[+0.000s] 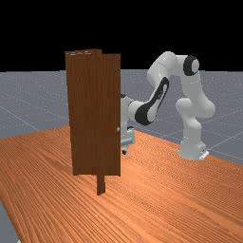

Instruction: Open the door

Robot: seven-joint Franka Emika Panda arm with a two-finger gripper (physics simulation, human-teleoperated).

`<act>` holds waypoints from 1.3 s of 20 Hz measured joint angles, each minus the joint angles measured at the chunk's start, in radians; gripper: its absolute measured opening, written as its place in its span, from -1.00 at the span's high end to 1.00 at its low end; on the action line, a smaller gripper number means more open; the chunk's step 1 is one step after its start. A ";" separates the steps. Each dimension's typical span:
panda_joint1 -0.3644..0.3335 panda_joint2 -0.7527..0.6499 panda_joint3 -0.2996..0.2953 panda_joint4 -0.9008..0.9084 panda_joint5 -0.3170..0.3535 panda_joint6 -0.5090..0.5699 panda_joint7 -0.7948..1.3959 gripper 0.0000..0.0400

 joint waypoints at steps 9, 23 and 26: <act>0.004 0.000 0.001 0.000 -0.001 -0.001 0.008 0.98; 0.053 -0.293 0.022 -0.427 0.005 0.120 0.480 1.00; 0.229 -0.201 0.098 -0.292 -0.004 0.071 1.064 1.00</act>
